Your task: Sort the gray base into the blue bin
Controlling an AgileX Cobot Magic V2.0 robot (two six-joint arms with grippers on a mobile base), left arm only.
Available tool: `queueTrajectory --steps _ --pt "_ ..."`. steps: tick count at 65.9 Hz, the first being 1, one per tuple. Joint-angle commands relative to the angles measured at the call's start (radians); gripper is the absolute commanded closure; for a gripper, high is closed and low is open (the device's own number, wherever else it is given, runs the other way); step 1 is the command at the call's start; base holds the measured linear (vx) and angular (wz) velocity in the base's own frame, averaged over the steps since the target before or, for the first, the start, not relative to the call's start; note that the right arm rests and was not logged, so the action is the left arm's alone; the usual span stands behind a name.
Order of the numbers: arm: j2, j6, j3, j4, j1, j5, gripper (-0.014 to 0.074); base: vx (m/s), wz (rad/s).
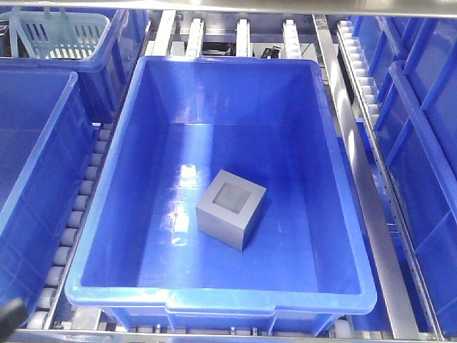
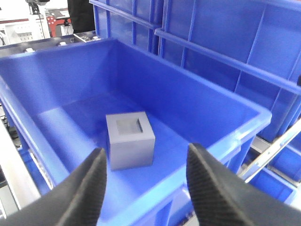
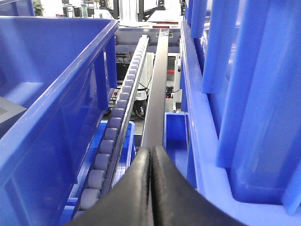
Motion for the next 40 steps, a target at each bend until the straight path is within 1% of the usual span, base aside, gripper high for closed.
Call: queueTrajectory --steps 1,5,9,16,17,19,26,40 --pt "-0.015 0.0 0.006 -0.007 -0.006 -0.081 0.0237 0.0 0.0" --pt "-0.02 0.0 0.017 -0.007 -0.006 -0.092 0.0271 0.0 0.0" --pt "-0.021 0.0 0.025 -0.007 -0.006 -0.091 0.0342 0.0 0.0" --pt "-0.021 0.0 0.037 -0.005 -0.006 -0.09 0.0529 0.0 0.0" --pt "-0.022 0.0 0.037 -0.002 -0.006 -0.093 0.0564 0.0 0.0" --pt "-0.022 0.0 0.041 0.011 -0.006 -0.096 0.0605 0.0 0.0" --pt "-0.022 0.001 0.055 0.021 -0.006 -0.117 0.0603 0.0 0.0" --pt "-0.022 -0.002 0.056 0.017 -0.006 -0.087 0.0603 0.0 0.0"
